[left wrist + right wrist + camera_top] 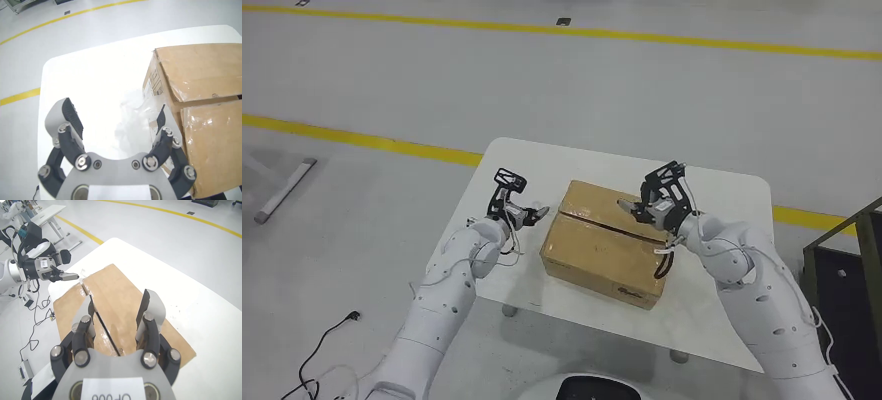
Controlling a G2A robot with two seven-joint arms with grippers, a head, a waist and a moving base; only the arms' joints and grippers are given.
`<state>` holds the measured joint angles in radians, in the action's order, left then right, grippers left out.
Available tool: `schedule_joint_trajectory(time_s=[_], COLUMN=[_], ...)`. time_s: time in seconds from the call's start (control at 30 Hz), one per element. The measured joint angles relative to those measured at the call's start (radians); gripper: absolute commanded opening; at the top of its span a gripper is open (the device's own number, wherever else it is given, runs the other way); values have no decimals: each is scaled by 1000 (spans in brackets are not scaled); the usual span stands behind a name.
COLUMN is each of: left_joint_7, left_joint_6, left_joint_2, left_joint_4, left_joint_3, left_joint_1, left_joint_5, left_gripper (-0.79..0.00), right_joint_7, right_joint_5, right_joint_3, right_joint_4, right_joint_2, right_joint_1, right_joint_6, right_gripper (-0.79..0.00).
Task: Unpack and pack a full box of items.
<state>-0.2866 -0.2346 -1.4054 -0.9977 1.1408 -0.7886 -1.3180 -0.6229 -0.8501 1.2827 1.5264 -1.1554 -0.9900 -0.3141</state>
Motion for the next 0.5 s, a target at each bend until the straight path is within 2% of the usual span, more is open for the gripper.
schedule_joint_trajectory(time_s=[0.23,0.33,0.5], left_joint_7=[1,-18,-97], left_joint_6=[0,-3,-27], left_joint_2=[-1,-5,-16], left_joint_4=[0,5,63], left_joint_3=[4,24,51], left_joint_1=[-6,-6,39], left_joint_5=[6,97,284], left_gripper=[0,0,0], right_joint_7=[4,5,7], right_joint_5=[3,3,3], right_joint_3=[-4,-6,-7], right_joint_4=[-11,-14,-20], right_joint_2=[1,1,2], right_joint_1=[4,6,9], right_joint_6=[1,0,-1], right_gripper=[-237,-265,-351])
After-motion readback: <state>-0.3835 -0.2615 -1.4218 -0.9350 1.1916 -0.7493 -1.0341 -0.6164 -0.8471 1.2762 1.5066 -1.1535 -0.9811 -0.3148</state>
